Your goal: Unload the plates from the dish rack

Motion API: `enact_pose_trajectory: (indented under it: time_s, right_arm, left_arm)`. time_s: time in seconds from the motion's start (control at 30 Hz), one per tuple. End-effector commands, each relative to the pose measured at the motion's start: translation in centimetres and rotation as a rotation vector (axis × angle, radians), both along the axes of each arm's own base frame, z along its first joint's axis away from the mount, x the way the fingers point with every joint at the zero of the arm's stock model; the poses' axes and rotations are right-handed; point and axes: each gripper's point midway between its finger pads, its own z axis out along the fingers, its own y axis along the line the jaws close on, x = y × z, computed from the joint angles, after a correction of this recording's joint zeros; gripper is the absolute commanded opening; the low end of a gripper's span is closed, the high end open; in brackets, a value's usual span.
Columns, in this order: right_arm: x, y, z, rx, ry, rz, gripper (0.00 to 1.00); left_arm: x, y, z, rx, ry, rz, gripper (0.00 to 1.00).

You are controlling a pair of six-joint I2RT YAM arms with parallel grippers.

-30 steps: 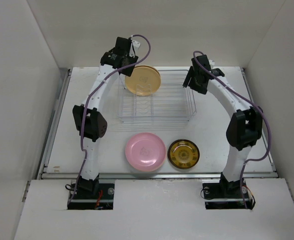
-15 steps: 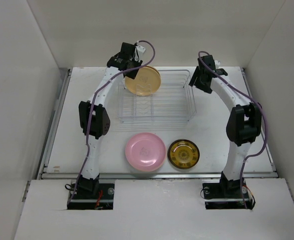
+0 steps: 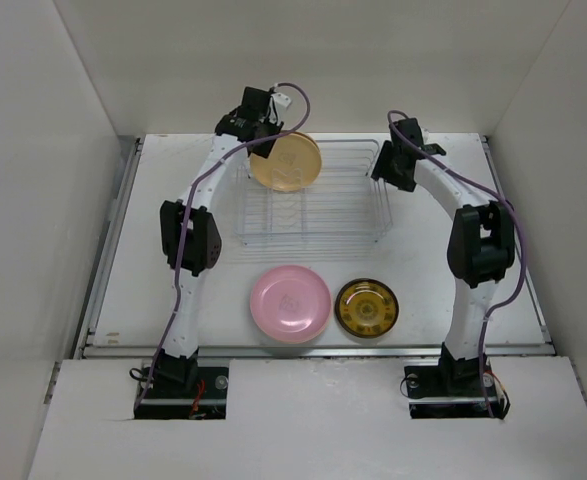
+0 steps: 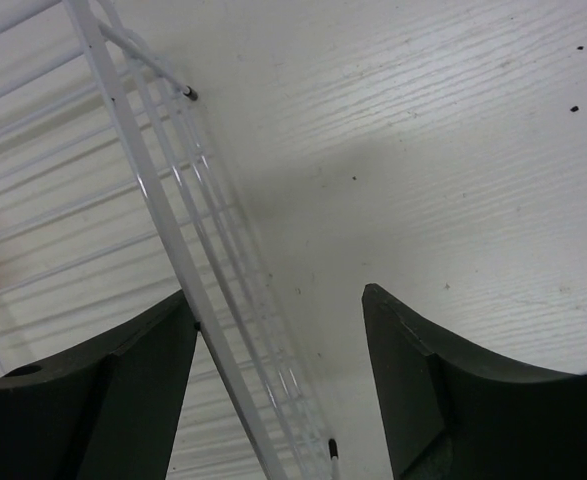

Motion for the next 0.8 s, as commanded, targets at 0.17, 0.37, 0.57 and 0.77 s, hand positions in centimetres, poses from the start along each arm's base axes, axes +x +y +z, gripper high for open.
enact_pose_trajectory:
  time_s: [0.17,0.37,0.57,0.77]
  right_arm:
    - [0.9,1.9,-0.8,0.059,-0.021,0.081,0.54]
    - [0.0,2.7,-1.8,0.096,-0.003,0.112,0.41]
    - [-0.2,2.6,-2.0,0.096,-0.002,0.112,0.4]
    - [-0.5,2.5,-1.9,0.09,-0.001,0.119,0.41]
  left_arm:
    - [-0.3,-1.8,-1.3,-0.049,0.044,-0.058,0.06]
    - [-0.9,-0.9,2.0,-0.069,-0.009,-0.04,0.0]
    - [-1.9,-1.6,4.2,-0.14,-0.013,-0.088,0.0]
    - [-1.3,-1.8,1.2,-0.094,0.013,-0.136,0.24]
